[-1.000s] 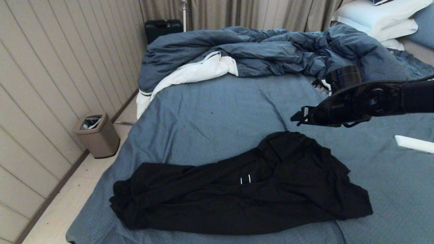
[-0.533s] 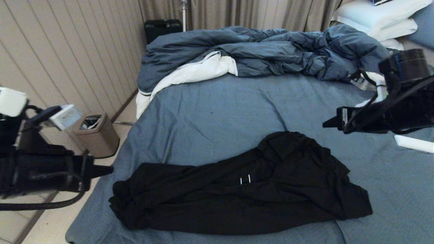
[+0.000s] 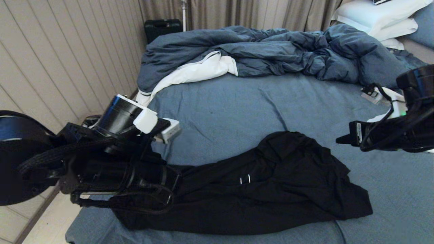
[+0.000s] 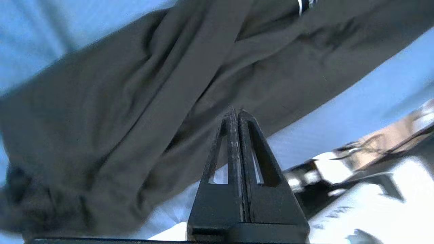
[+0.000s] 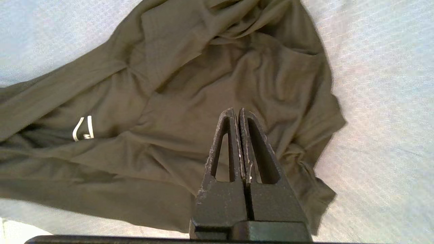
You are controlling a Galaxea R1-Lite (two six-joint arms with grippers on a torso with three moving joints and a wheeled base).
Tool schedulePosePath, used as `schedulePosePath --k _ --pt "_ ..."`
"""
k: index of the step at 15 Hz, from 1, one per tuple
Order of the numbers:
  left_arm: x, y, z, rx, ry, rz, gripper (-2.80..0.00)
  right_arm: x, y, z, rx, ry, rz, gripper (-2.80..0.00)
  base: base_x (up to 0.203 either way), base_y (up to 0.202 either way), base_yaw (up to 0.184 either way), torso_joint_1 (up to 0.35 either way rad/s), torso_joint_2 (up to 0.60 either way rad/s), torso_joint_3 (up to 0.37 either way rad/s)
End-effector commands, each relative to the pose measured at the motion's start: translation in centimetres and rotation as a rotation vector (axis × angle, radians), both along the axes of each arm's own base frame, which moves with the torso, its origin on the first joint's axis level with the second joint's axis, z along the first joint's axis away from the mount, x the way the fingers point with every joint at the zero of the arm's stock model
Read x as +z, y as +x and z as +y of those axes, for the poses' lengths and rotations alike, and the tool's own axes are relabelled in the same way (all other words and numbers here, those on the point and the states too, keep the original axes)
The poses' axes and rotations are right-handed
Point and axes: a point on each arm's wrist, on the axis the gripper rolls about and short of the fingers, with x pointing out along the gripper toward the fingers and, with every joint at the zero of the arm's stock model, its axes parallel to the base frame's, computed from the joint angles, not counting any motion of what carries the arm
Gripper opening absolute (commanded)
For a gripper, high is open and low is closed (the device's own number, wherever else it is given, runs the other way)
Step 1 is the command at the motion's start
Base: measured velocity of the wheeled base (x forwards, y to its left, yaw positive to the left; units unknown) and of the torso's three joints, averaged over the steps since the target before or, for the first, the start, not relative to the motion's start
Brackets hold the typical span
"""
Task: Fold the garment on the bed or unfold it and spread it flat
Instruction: Unford the black T-shirt
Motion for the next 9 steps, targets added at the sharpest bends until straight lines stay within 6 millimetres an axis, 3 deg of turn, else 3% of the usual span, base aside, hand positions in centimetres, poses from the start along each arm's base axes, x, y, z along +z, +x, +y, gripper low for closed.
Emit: schedulePosePath --k 1,5,9 --pt "-1.3 0.4 -1.4 -0.037 0.07 -0.012 0.0 -0.8 0.6 -0.7 -0.003 0.025 0.03 -2.8 0.0 0.0 0.0 0.0 0.0 0.0" --pt "-3.4 1.6 -2.1 -0.116 0.143 -0.075 0.0 -1.8 0.7 -2.2 0.025 0.087 0.041 -2.8 0.0 0.0 0.0 0.0 0.0 0.0" --pt "-6.2 5.1 -0.9 -0.081 0.234 -0.159 0.0 -2.6 0.8 -2.4 0.025 0.09 0.018 -2.8 0.0 0.0 0.0 0.0 0.0 0.0"
